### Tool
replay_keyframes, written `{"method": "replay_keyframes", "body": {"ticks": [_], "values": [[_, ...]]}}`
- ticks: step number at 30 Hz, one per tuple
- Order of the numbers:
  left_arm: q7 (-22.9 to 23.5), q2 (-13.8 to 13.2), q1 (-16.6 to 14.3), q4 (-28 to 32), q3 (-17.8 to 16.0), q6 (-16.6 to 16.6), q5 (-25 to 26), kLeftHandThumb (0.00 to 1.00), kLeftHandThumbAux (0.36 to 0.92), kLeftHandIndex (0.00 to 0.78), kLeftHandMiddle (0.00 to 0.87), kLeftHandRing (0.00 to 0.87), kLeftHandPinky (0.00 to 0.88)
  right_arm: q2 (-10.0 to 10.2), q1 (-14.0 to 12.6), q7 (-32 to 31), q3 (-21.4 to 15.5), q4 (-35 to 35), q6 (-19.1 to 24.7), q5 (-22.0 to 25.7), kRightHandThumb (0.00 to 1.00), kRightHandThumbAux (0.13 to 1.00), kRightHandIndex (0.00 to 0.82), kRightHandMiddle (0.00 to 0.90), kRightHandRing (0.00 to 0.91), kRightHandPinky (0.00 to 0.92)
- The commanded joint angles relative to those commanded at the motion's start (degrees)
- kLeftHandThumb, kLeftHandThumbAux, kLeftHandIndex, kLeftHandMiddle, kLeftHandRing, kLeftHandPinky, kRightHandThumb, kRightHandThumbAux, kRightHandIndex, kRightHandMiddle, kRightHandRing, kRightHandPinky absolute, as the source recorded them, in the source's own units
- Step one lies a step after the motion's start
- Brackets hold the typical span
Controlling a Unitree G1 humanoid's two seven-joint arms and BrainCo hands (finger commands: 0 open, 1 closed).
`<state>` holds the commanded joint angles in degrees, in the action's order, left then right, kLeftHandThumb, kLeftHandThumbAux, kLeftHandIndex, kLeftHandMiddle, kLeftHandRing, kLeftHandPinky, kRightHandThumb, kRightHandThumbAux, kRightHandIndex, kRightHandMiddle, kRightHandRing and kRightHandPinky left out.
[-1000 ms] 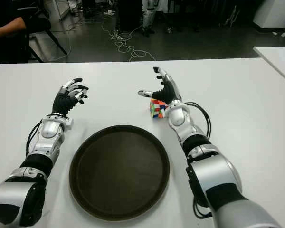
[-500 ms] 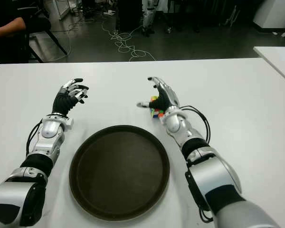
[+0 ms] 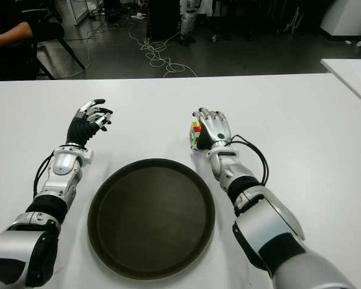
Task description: Pick up the Rubik's Cube and put it in the plate
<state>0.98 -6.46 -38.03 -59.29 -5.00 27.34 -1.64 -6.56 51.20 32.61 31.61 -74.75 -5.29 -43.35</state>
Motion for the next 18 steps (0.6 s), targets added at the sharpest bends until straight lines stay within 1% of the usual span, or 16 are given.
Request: {"method": "replay_keyframes", "body": {"ticks": [5, 12, 18], "values": [[0.3, -0.2, -0.1, -0.2, 0.1, -0.1, -0.1, 0.253, 0.686, 0.219, 0.384, 0.47, 0.536, 0.0, 0.2, 0.2, 0.9, -0.1, 0.8, -0.2, 0.0, 0.877, 0.214, 0.212, 0.185, 0.103], [1.0, -0.1, -0.3, -0.5, -0.2, -0.3, 0.5, 0.301, 0.689, 0.228, 0.4, 0.483, 0.552, -0.5, 0.7, 1.0, 2.4, 0.1, 1.4, -1.0, 0.0, 0.855, 0.181, 0.202, 0.179, 0.066], [1.3, 0.0, -0.4, -0.7, -0.3, -0.2, 0.6, 0.301, 0.679, 0.221, 0.409, 0.495, 0.552, -0.8, 0.9, 2.0, 3.0, 0.2, 1.8, -1.6, 0.0, 0.854, 0.201, 0.212, 0.19, 0.071]]}}
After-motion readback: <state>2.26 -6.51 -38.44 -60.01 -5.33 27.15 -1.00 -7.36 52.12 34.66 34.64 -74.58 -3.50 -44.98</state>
